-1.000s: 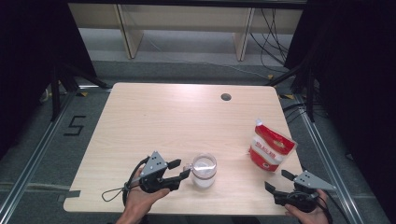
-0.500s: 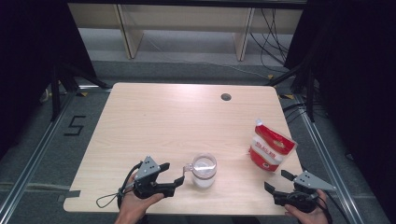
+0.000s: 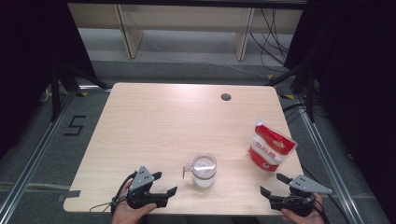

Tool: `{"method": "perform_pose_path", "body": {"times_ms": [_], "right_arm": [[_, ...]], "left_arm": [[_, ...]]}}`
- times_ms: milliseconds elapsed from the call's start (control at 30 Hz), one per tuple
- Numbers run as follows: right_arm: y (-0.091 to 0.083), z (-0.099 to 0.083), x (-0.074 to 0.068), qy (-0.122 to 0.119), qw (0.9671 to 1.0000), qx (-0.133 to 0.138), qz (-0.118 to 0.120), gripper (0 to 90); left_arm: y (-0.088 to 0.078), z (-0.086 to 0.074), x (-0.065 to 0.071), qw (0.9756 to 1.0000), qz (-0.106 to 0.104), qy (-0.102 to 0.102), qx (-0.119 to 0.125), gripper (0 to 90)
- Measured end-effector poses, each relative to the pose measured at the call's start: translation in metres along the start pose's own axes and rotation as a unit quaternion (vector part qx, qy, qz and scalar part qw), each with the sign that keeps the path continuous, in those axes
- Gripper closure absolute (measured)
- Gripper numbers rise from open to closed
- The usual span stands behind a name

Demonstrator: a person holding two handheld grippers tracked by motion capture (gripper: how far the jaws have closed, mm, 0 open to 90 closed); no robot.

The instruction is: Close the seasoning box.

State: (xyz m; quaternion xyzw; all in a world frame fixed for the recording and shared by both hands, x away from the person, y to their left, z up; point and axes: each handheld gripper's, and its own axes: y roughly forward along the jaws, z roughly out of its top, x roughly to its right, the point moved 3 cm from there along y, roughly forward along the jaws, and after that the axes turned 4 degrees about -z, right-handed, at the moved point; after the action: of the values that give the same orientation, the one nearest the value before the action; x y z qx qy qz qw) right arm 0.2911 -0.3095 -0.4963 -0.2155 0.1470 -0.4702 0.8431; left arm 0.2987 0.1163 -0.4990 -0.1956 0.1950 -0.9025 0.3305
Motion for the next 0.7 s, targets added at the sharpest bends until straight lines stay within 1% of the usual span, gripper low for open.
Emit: {"method": "perform_pose_path", "body": {"times_ms": [33,67,100,133,167,200,233,267,300,333,367,400,433,500,533,567,600,633,667,700], "right_arm": [[-0.001,0.0,0.0,-0.004,1.0,-0.003,0.003,16.7],[-0.001,-0.001,0.0,-0.005,0.9999,-0.007,0.005,16.7],[0.001,-0.001,-0.002,0.004,0.9999,-0.005,0.01,16.6],[0.001,-0.001,-0.001,-0.007,0.9999,-0.007,0.006,16.7],[0.002,-0.002,-0.003,0.001,0.9999,-0.009,0.013,16.7],[0.001,-0.002,-0.006,0.01,0.9997,-0.02,0.013,16.7],[0.002,-0.003,-0.008,0.008,0.9997,-0.017,0.014,16.7],[0.003,-0.003,-0.007,-0.007,0.9997,-0.016,0.017,16.7],[0.003,-0.003,-0.007,-0.013,0.9995,-0.022,0.019,16.6],[0.004,-0.003,-0.007,-0.017,0.9996,-0.016,0.015,16.6],[0.004,-0.003,-0.008,-0.017,0.9996,-0.018,0.015,16.5],[0.003,-0.004,-0.011,-0.004,0.9995,-0.027,0.017,16.5],[0.003,-0.004,-0.012,-0.002,0.9993,-0.027,0.024,16.5],[0.004,-0.005,-0.013,-0.004,0.9993,-0.029,0.023,16.4],[0.004,-0.005,-0.014,-0.005,0.9992,-0.031,0.025,16.5],[0.007,-0.005,-0.013,-0.02,0.9991,-0.024,0.03,16.5],[0.007,-0.005,-0.014,-0.023,0.9987,-0.032,0.032,16.5],[0.008,-0.006,-0.016,-0.022,0.9987,-0.035,0.029,16.5],[0.008,-0.006,-0.016,-0.025,0.9981,-0.042,0.037,16.5],[0.01,-0.006,-0.017,-0.032,0.9979,-0.044,0.036,16.5]], "left_arm": [[0.0,-0.002,0.0,1.0,0.003,0.0,-0.004,21.5],[0.0,-0.003,-0.002,0.9999,0.003,0.005,-0.009,21.5],[0.0,-0.005,-0.002,0.9999,0.004,0.002,-0.011,21.5],[0.0,-0.006,-0.002,0.9999,0.005,0.003,-0.011,21.4],[0.0,-0.006,-0.002,0.9999,0.007,0.005,-0.012,21.4],[-0.001,-0.007,-0.002,0.9998,0.012,0.009,-0.015,21.5],[0.0,-0.008,-0.002,0.9998,0.011,0.008,-0.014,21.5],[0.0,-0.01,-0.002,0.9997,0.01,0.012,-0.018,21.5],[0.0,-0.011,-0.002,0.9996,0.012,0.013,-0.021,21.5],[0.0,-0.012,-0.001,0.9996,0.016,0.011,-0.021,21.5],[0.0,-0.014,-0.002,0.9995,0.013,0.014,-0.024,21.5],[0.001,-0.015,-0.002,0.9996,0.013,0.01,-0.023,21.5],[0.0,-0.016,-0.002,0.9996,0.013,0.011,-0.024,21.4],[0.001,-0.017,-0.002,0.9997,0.014,0.007,-0.02,21.4],[0.001,-0.018,-0.003,0.9994,0.016,0.014,-0.027,21.5],[0.001,-0.018,-0.003,0.9994,0.018,0.015,-0.027,21.4],[0.003,-0.019,-0.002,0.9995,0.018,0.006,-0.026,21.5],[0.003,-0.019,-0.002,0.9994,0.016,0.007,-0.029,21.4],[0.004,-0.019,-0.002,0.9994,0.017,0.01,-0.027,21.4],[0.004,-0.019,-0.003,0.9993,0.02,0.013,-0.029,21.4]]}}
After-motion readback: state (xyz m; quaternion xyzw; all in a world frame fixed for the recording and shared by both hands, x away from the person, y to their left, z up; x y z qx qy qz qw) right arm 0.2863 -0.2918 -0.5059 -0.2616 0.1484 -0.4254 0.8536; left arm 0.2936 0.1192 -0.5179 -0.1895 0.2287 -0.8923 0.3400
